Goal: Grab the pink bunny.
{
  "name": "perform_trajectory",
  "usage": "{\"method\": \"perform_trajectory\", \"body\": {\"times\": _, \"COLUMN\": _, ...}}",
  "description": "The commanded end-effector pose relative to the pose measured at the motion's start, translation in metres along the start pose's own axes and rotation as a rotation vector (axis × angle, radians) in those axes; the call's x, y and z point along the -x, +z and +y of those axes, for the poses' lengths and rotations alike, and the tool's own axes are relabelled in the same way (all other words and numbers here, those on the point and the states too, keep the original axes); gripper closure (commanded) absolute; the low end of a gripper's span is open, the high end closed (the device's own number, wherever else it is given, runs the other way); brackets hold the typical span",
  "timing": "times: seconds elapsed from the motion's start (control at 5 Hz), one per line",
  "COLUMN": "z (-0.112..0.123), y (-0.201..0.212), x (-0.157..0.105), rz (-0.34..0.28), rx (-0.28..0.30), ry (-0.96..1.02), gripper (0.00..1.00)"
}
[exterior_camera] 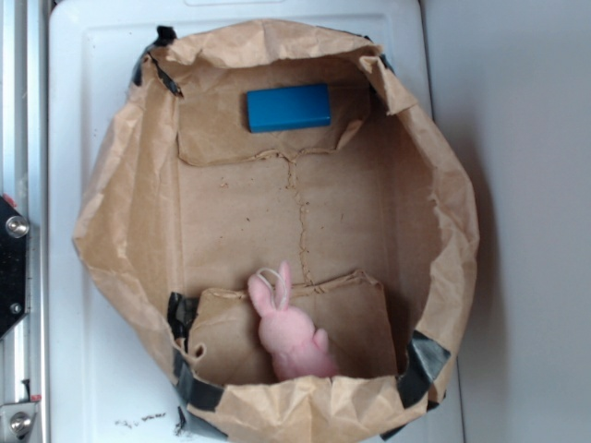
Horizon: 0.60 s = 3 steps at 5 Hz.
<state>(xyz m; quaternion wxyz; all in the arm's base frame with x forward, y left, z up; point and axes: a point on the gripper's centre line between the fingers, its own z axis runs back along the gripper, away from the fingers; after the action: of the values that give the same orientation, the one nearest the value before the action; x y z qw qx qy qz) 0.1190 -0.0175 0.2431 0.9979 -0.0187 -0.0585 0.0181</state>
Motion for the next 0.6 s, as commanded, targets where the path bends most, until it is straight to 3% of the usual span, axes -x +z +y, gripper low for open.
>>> {"method": "perform_trajectory", "body": {"times": 0.0, "z": 0.0, "y": 0.0, "x": 0.0, "rz": 0.0, "rx": 0.0, "ry": 0.0, "gripper": 0.0}}
{"method": "perform_trajectory", "body": {"times": 0.4, "z": 0.015, "y": -0.005, "x": -0.056, "rz": -0.022, "rx": 0.004, "ry": -0.053, "gripper": 0.0}}
